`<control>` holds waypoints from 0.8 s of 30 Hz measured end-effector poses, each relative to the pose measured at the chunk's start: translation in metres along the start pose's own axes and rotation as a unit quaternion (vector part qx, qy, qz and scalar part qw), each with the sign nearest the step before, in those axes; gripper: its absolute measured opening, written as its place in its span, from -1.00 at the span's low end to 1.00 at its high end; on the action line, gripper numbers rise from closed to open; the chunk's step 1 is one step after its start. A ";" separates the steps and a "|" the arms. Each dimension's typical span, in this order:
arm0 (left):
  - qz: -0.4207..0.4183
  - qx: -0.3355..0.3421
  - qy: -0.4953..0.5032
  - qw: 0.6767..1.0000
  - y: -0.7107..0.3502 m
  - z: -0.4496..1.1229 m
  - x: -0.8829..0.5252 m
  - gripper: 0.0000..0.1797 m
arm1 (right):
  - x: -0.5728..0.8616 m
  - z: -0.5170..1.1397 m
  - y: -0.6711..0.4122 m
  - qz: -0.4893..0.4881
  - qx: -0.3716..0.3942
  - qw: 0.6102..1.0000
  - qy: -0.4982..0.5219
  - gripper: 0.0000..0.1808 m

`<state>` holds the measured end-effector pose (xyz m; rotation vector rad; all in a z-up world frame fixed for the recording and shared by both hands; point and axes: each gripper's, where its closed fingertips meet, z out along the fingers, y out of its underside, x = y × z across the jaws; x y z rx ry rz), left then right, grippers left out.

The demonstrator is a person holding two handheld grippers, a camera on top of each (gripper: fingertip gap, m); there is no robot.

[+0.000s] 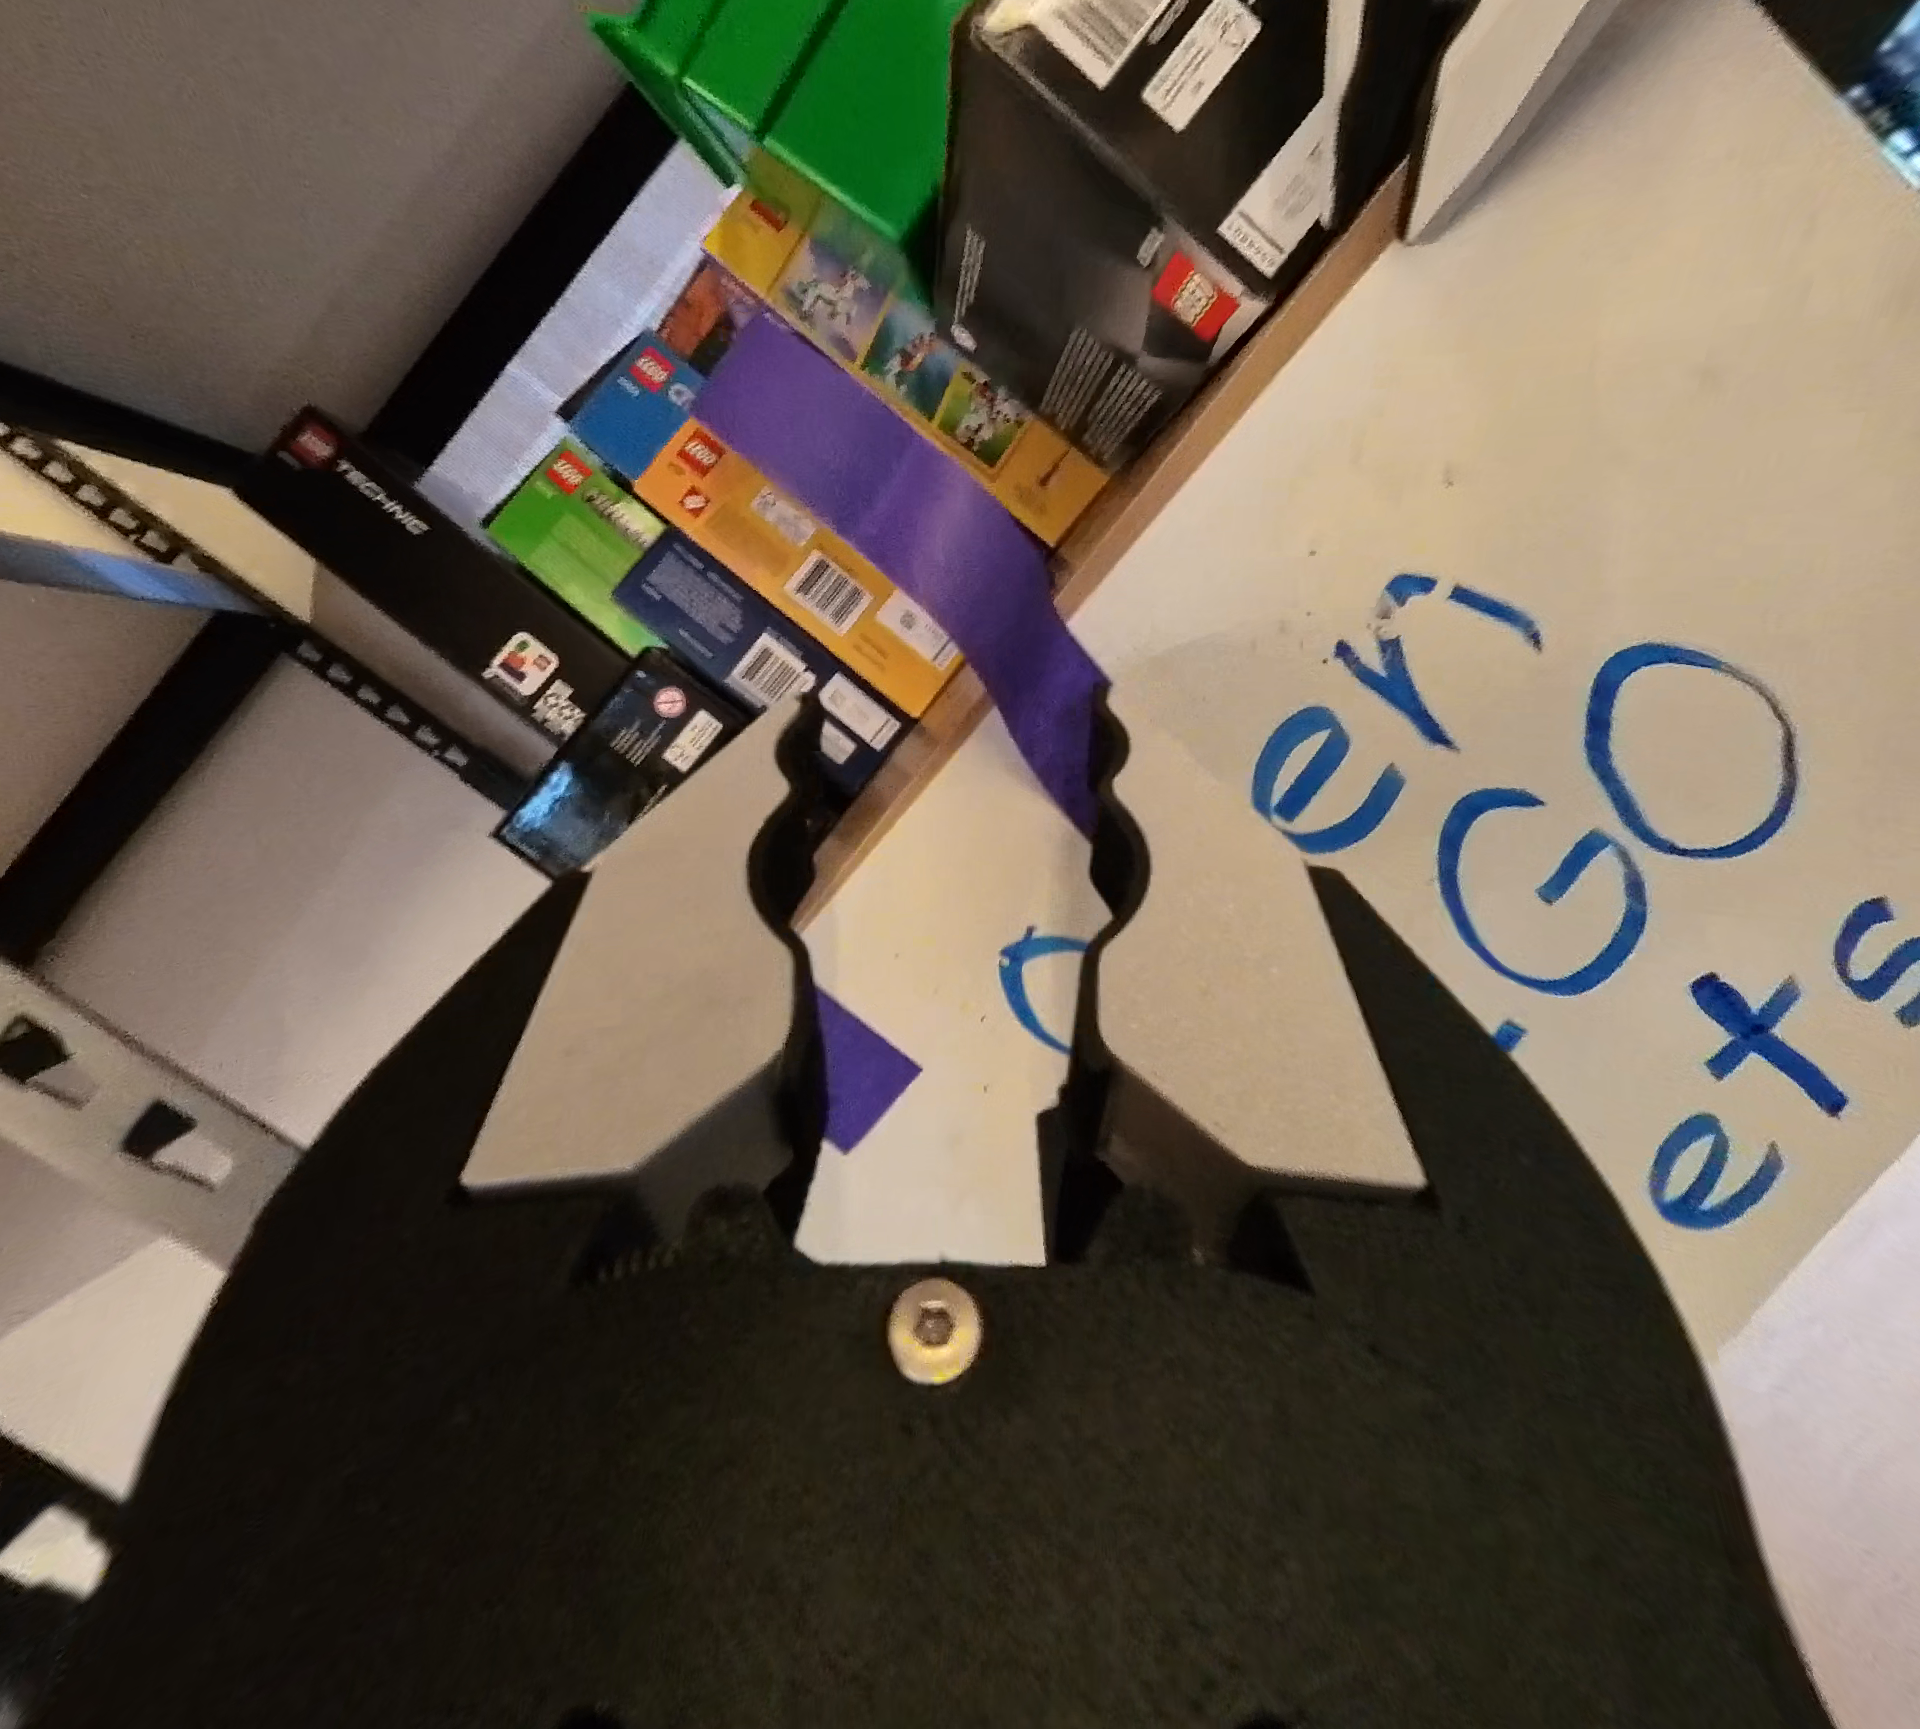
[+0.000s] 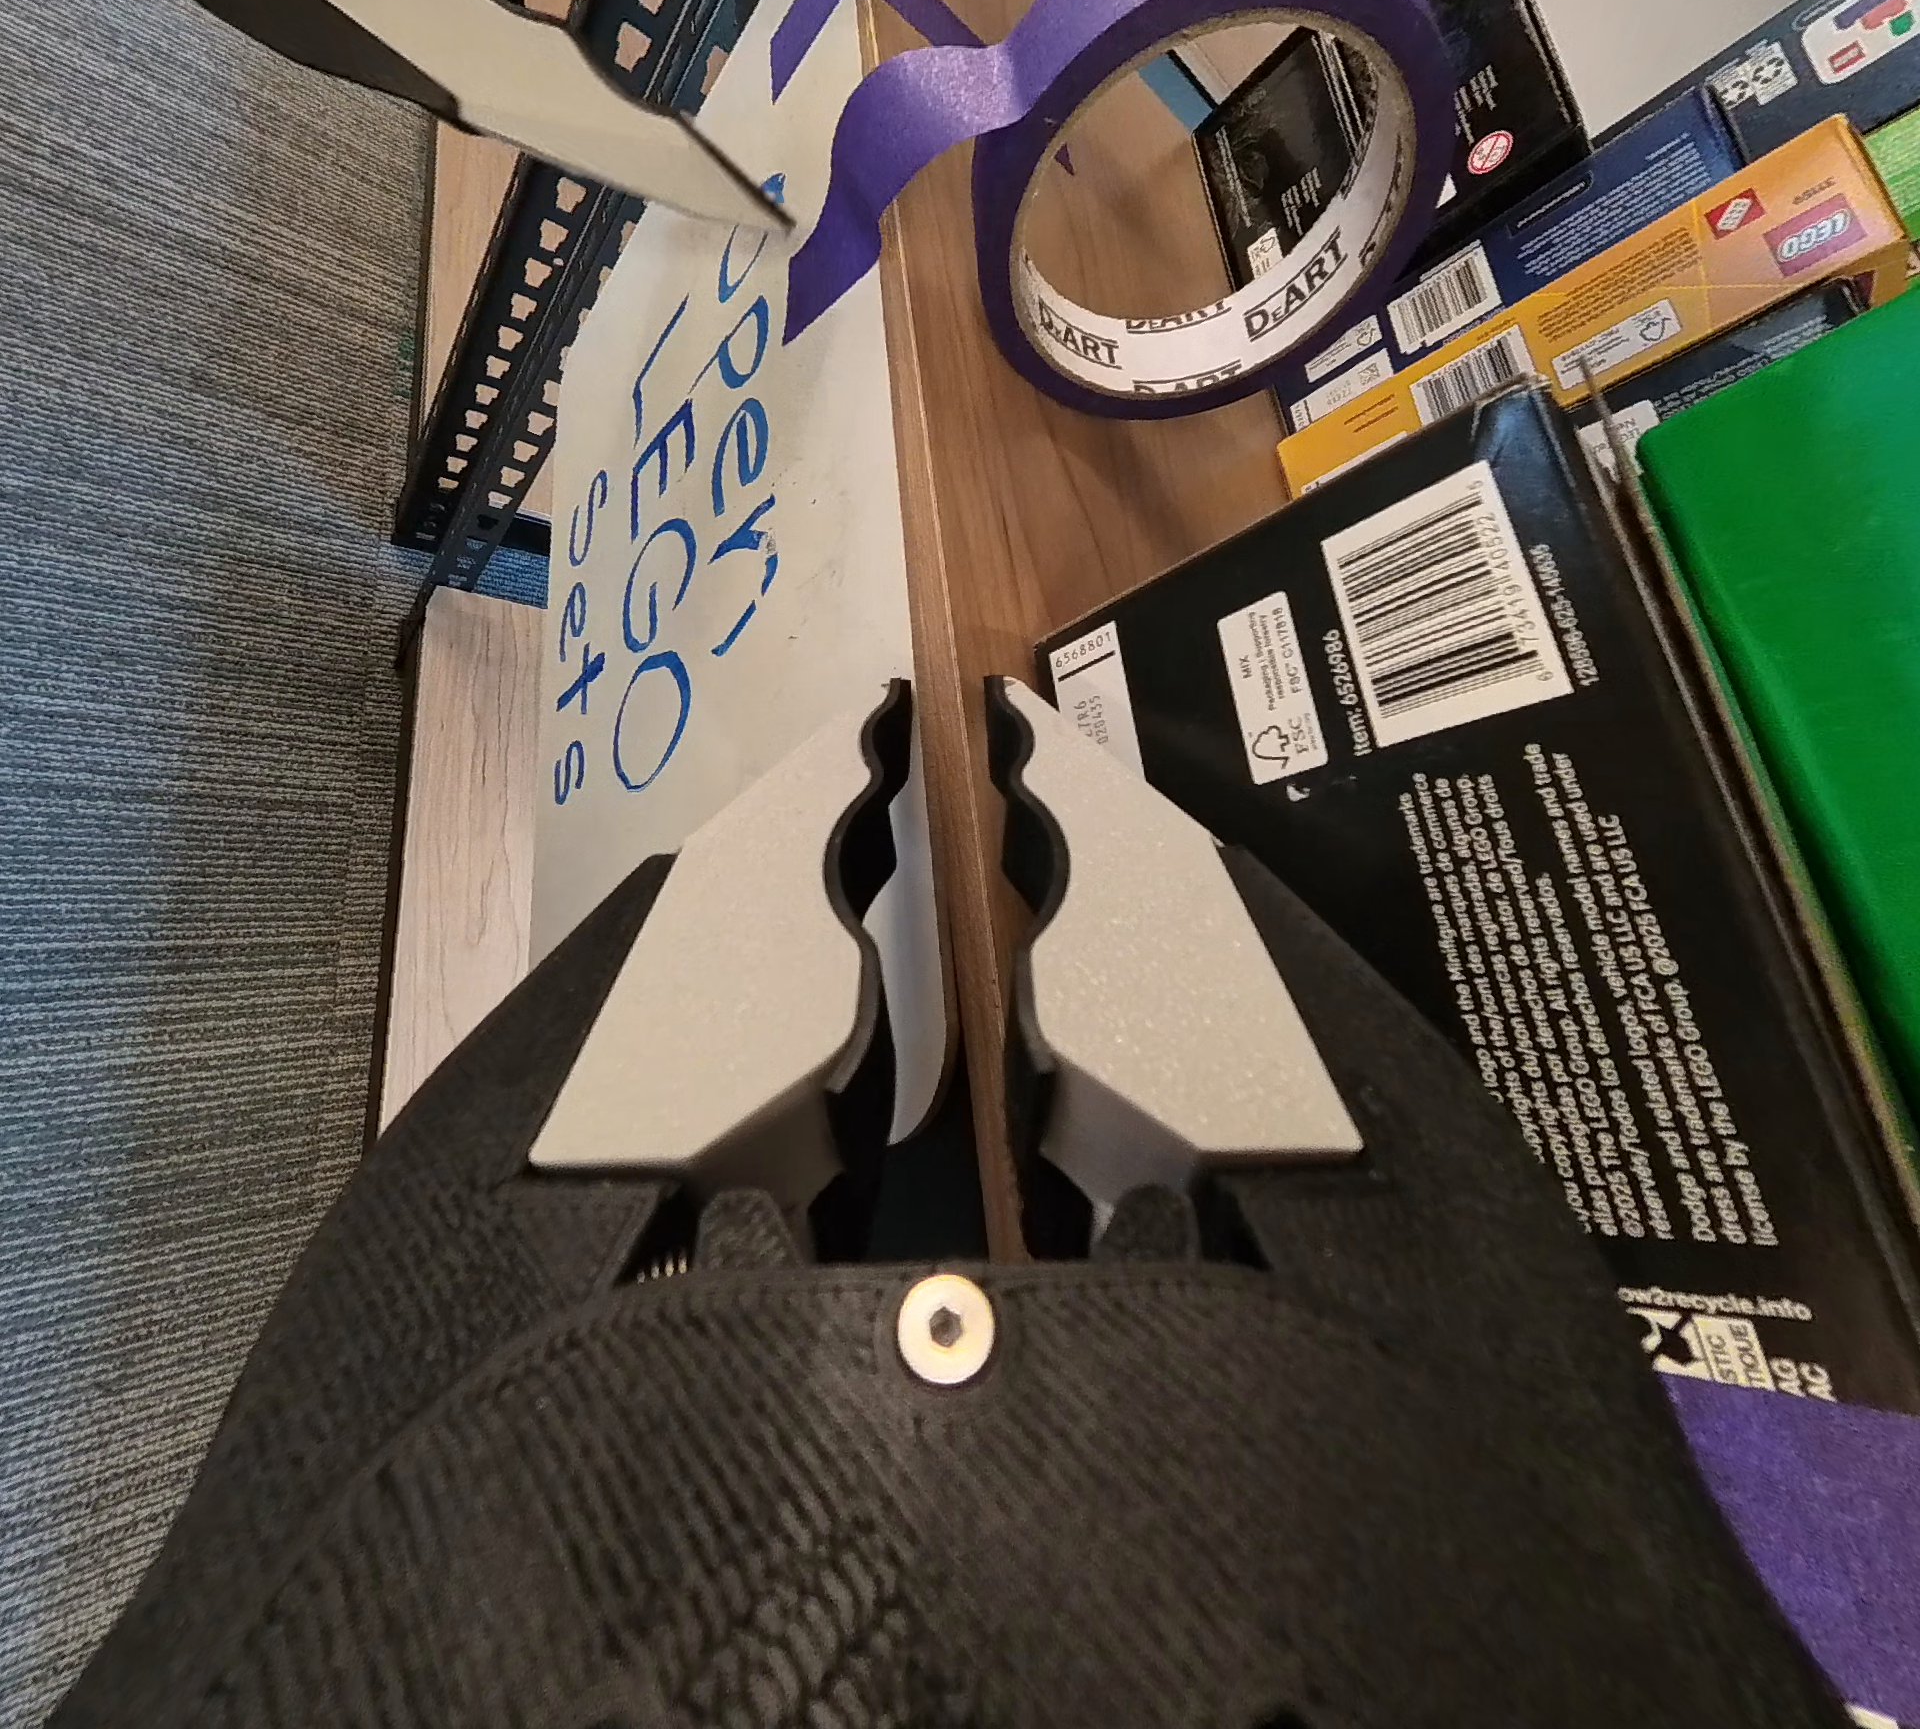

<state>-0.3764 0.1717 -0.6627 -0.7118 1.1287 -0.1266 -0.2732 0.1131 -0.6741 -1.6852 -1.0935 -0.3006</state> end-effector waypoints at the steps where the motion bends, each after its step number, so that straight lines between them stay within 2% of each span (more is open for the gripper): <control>1: 0.008 -0.002 0.007 1.000 0.000 0.002 -0.001 -0.45 | 0.000 0.000 0.000 0.000 0.000 1.000 0.000 -0.84; 4: 0.022 -0.014 0.028 0.999 0.007 0.011 -0.008 -0.47 | 0.000 0.000 0.000 0.000 0.000 1.000 0.000 -0.84; 7: -0.007 -0.024 0.053 0.998 0.009 0.013 -0.014 -0.36 | 0.000 0.000 0.000 -0.001 0.000 1.000 0.001 -0.84; 18: -0.058 -0.058 0.094 0.992 0.013 0.014 -0.013 -0.38 | 0.000 0.000 0.000 0.000 0.000 1.000 0.000 -0.84; 24: 0.009 -0.080 0.104 0.991 0.010 0.014 -0.011 -0.43 | 0.000 0.000 0.000 0.000 0.000 1.000 -0.001 -0.84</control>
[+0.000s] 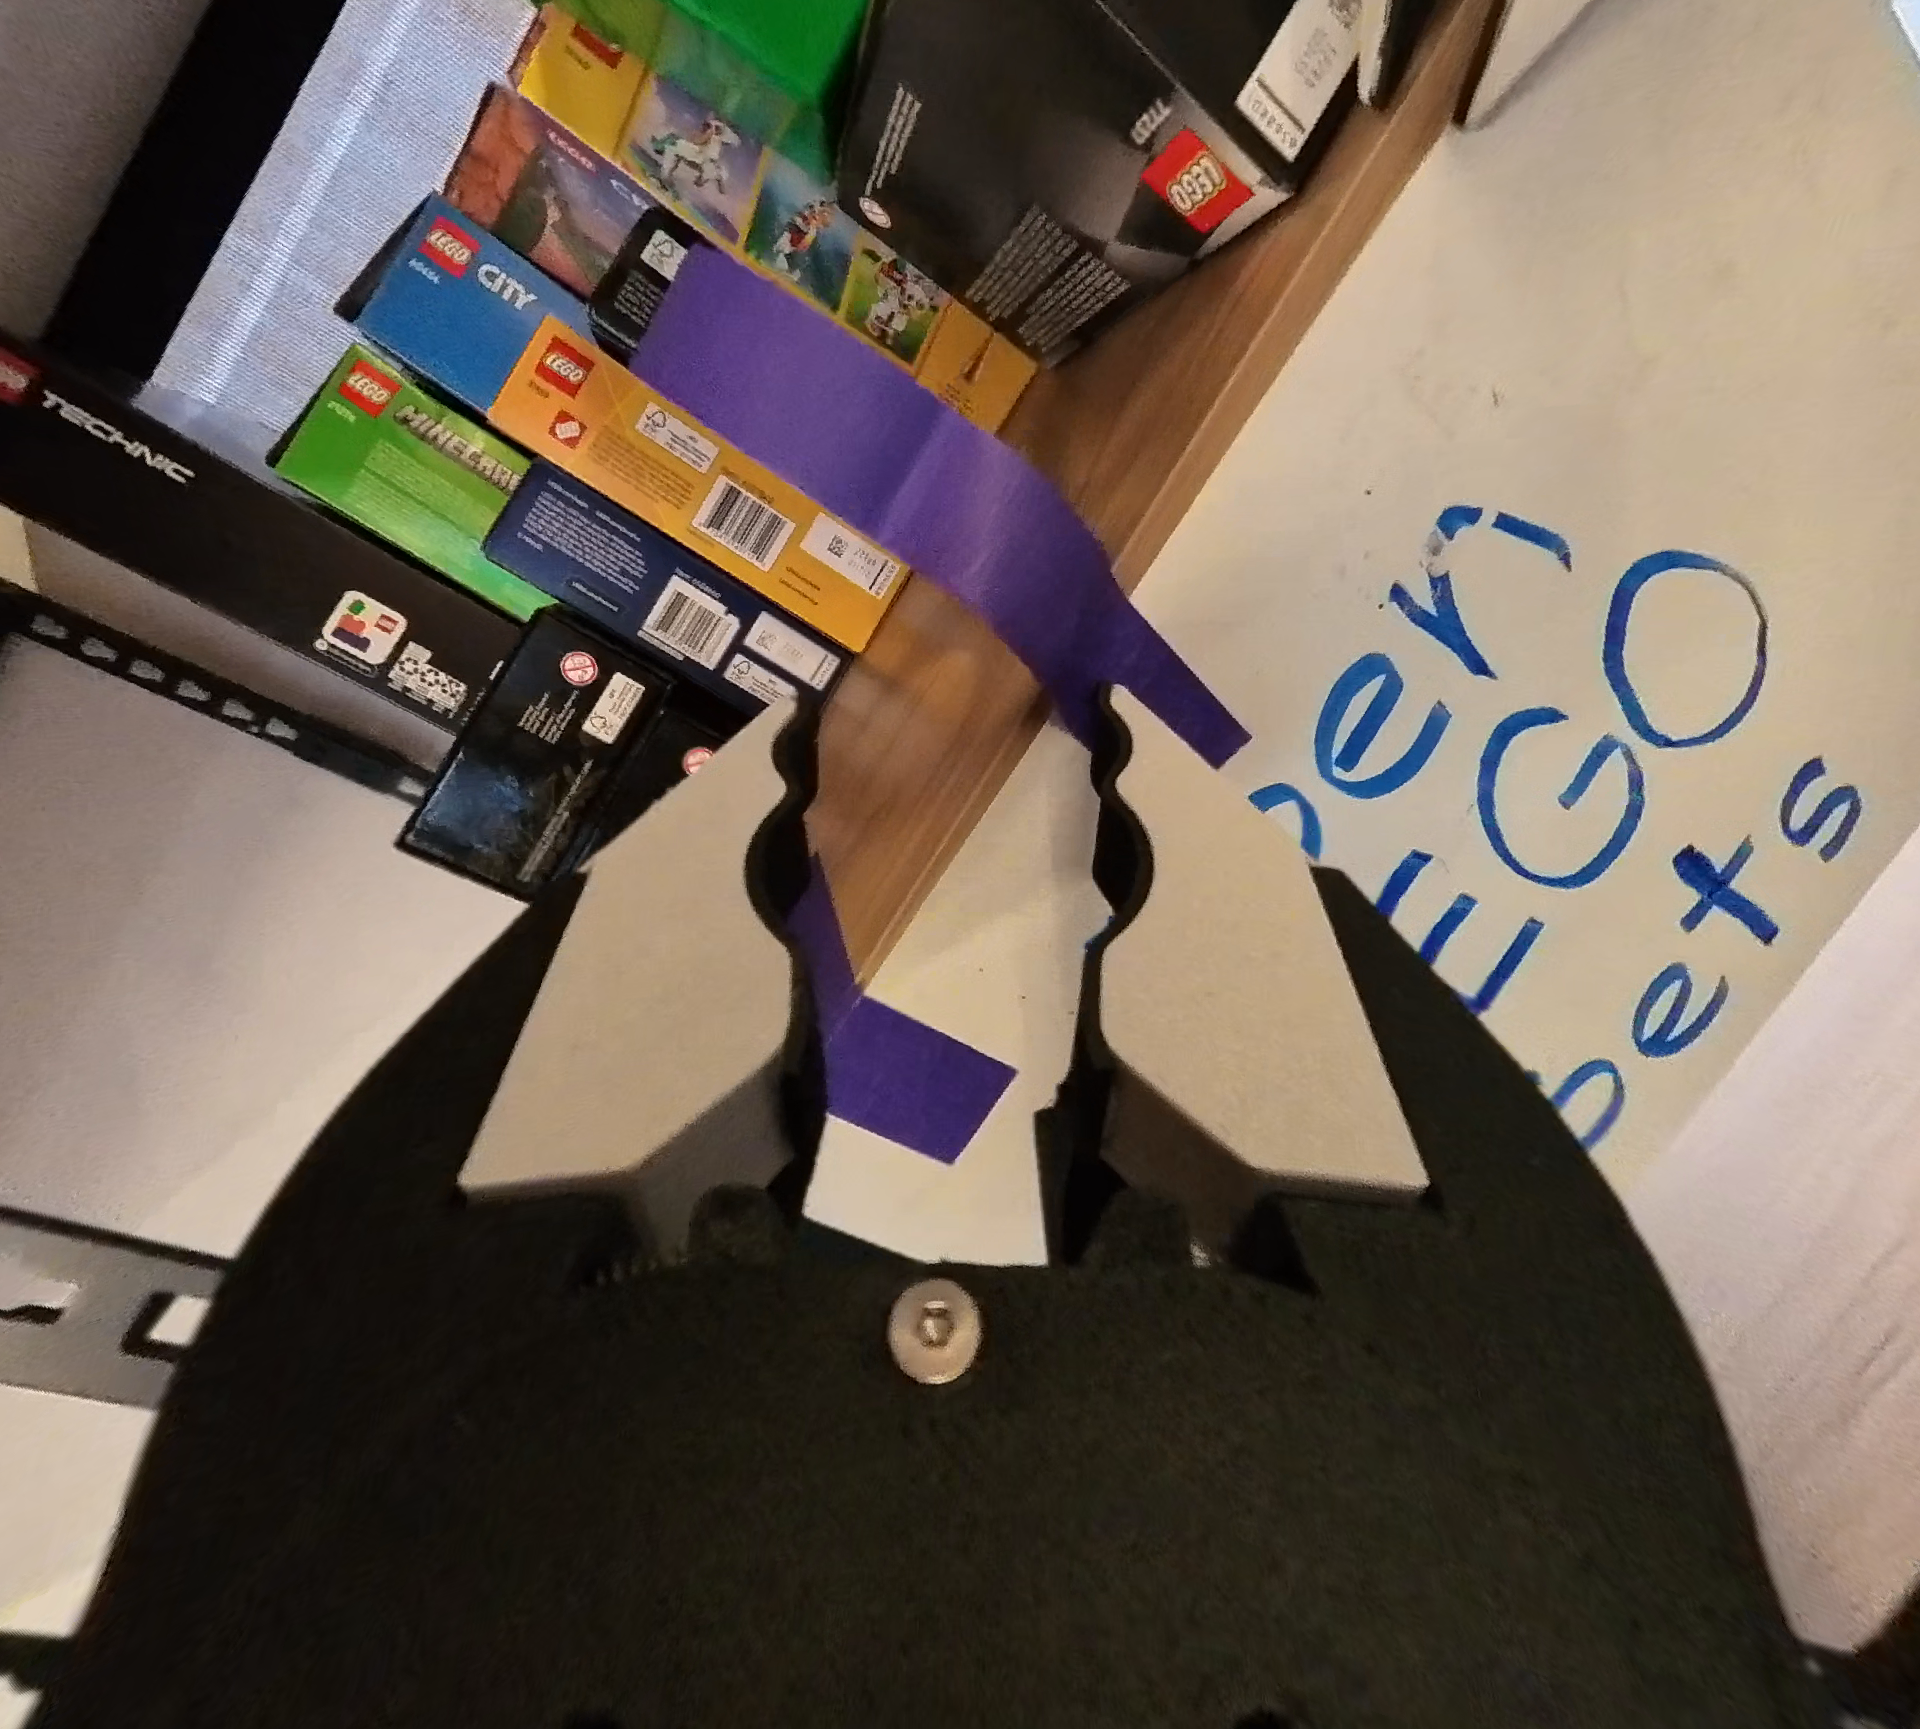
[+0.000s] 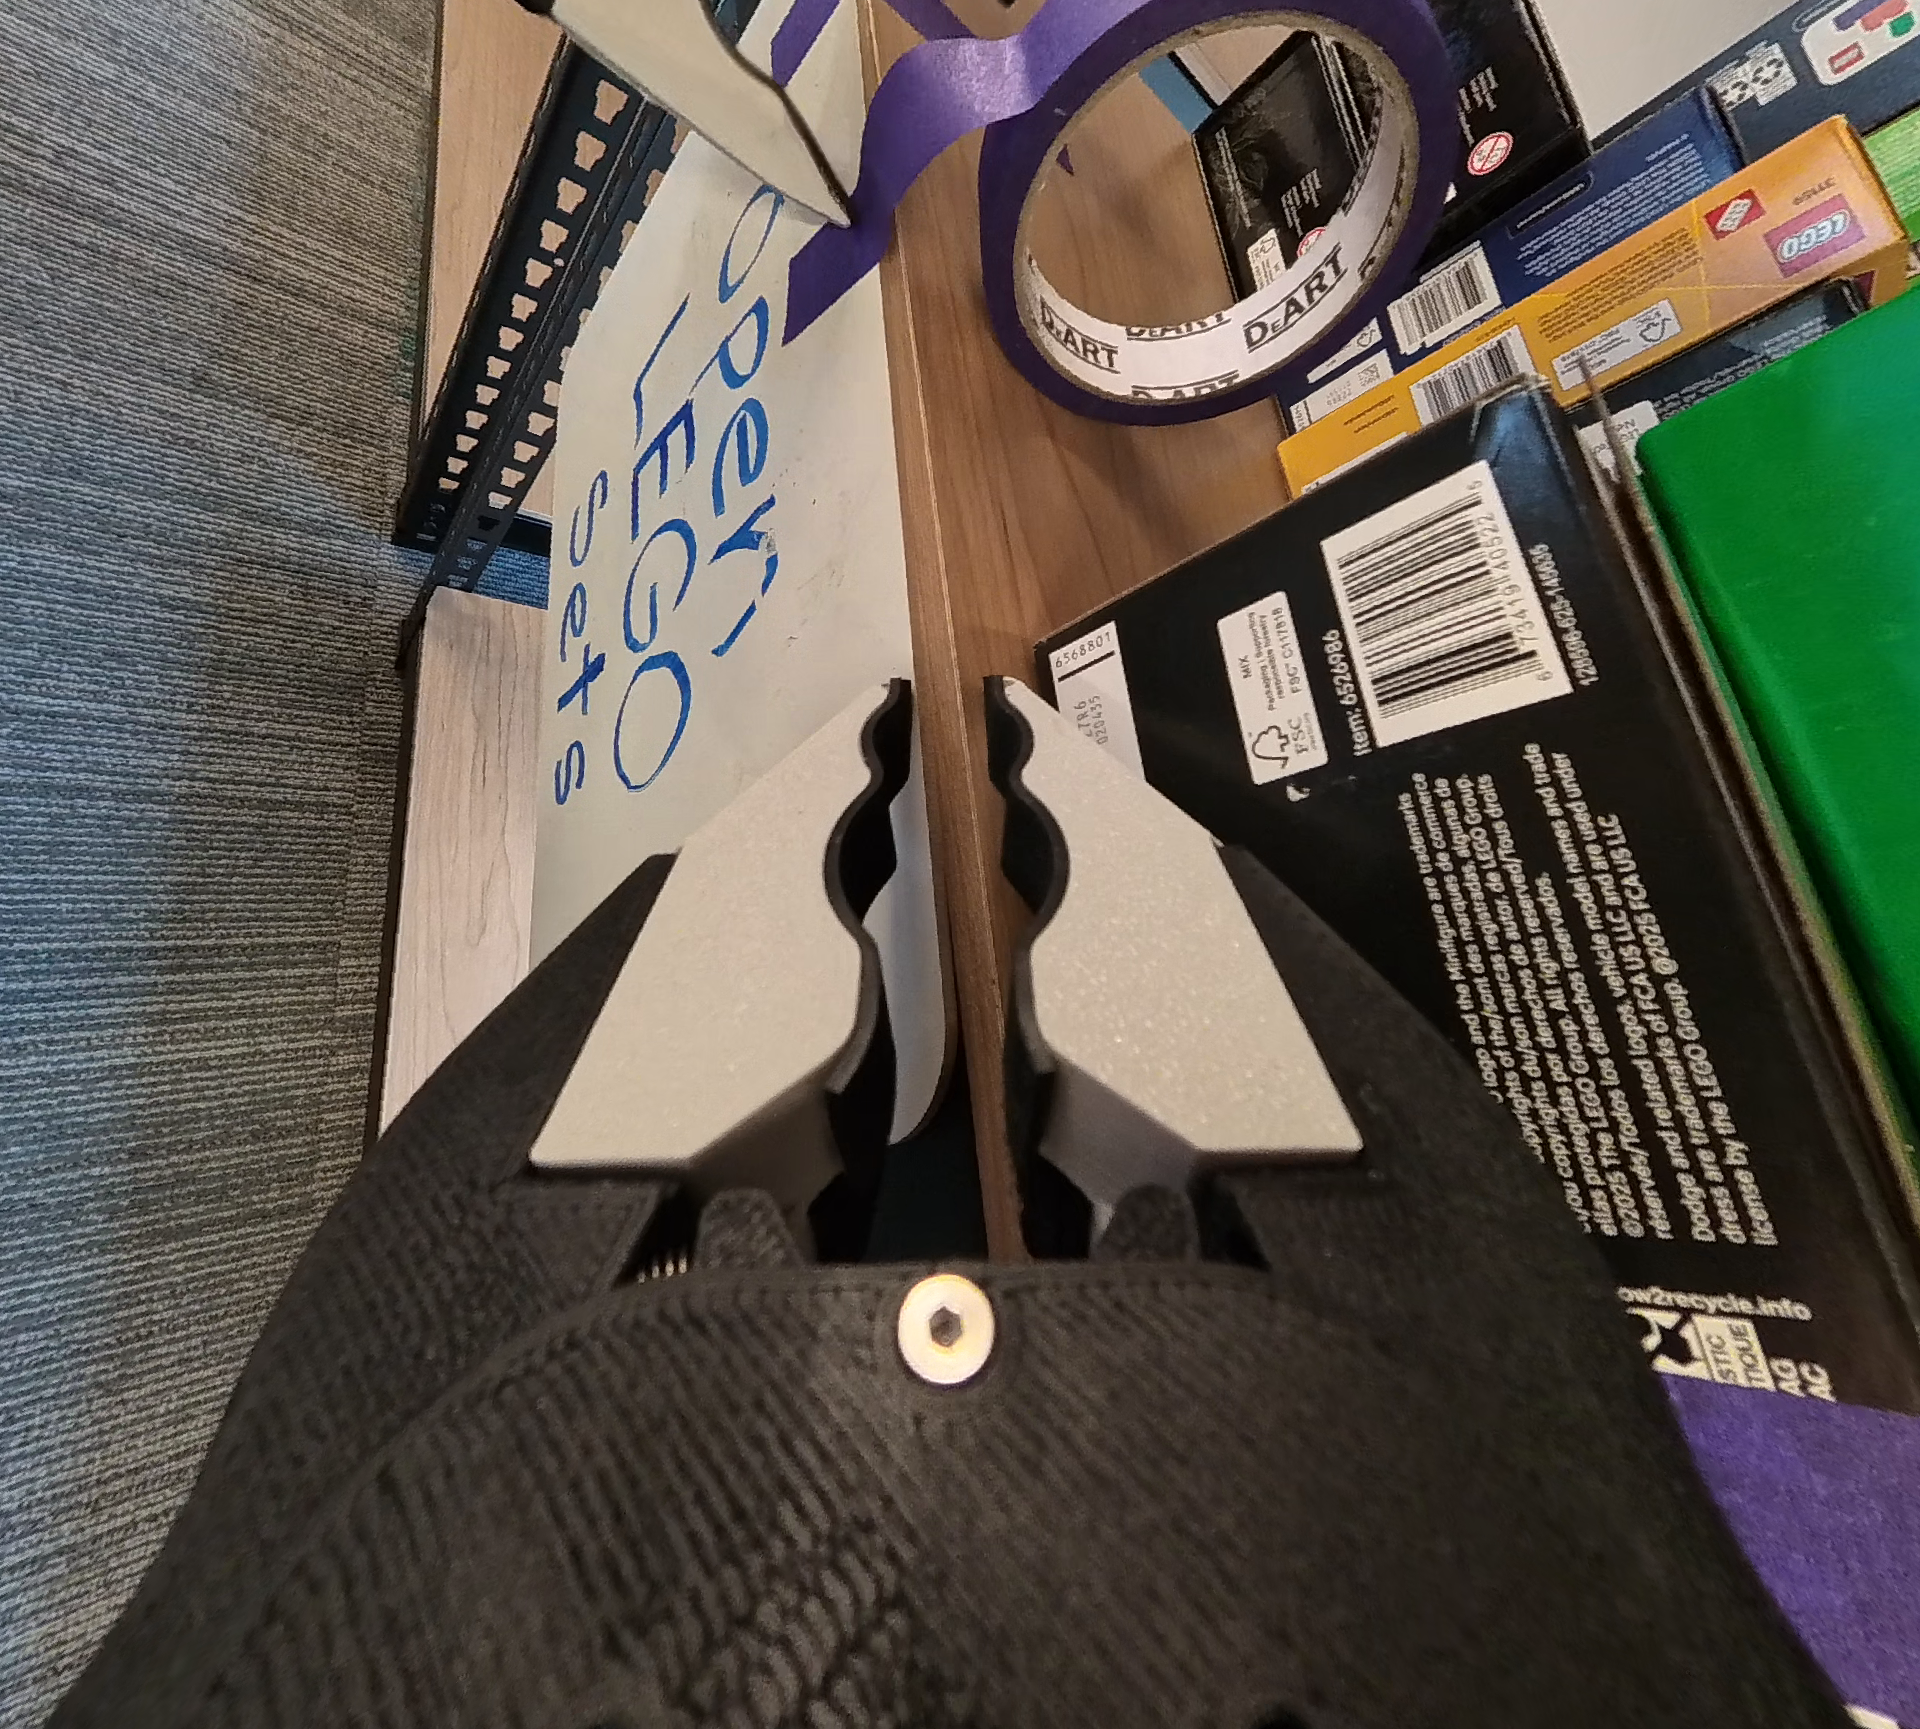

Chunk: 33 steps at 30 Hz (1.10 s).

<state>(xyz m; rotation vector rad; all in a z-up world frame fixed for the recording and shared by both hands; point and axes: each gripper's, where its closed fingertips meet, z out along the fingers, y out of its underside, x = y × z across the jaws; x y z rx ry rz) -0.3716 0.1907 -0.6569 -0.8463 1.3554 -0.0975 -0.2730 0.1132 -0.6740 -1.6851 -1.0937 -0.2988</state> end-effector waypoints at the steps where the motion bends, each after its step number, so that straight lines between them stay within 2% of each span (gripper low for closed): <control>1: 0.009 -0.003 -0.001 1.000 0.000 0.000 0.000 -0.43 | 0.000 0.000 0.000 0.000 0.000 1.000 0.000 -0.84; 13: 0.045 -0.021 -0.010 0.999 -0.002 -0.001 -0.001 -0.42 | 0.000 0.000 0.000 0.000 0.000 1.000 0.000 -0.84; 16: -0.028 -0.020 -0.030 0.999 0.003 -0.012 -0.010 -0.35 | 0.000 0.000 0.000 0.000 0.000 1.000 0.000 -0.84; 19: -0.206 0.019 -0.027 0.978 0.007 -0.046 -0.009 -0.25 | 0.000 0.000 0.000 0.000 0.000 1.000 0.000 -0.84; 21: -0.346 0.070 -0.006 0.935 0.011 -0.074 0.008 -0.30 | 0.000 0.000 0.000 0.000 0.000 1.000 0.000 -0.84; 22: -0.426 0.089 -0.001 0.900 0.019 -0.085 0.022 -0.37 | 0.000 0.000 0.000 0.000 0.000 1.000 0.000 -0.84; 24: -0.580 0.103 0.031 0.807 0.042 -0.094 0.069 -0.57 | 0.000 0.000 0.000 0.000 0.000 1.000 0.000 -0.84; 26: -0.716 0.057 0.094 0.689 0.068 -0.084 0.138 -0.51 | 0.000 0.000 0.000 -0.001 0.000 1.000 0.000 -0.84; 28: -0.789 0.023 0.121 0.602 0.093 -0.070 0.184 -0.38 | 0.000 0.000 0.000 -0.003 0.000 1.000 0.001 -0.84; 30: -0.844 0.037 0.097 0.526 0.115 -0.056 0.196 -0.27 | 0.000 0.000 0.000 -0.002 0.000 1.000 0.001 -0.84; 33: -0.880 0.069 0.065 0.466 0.135 -0.039 0.206 -0.12 | 0.000 0.000 0.000 -0.007 0.001 1.000 0.005 -0.84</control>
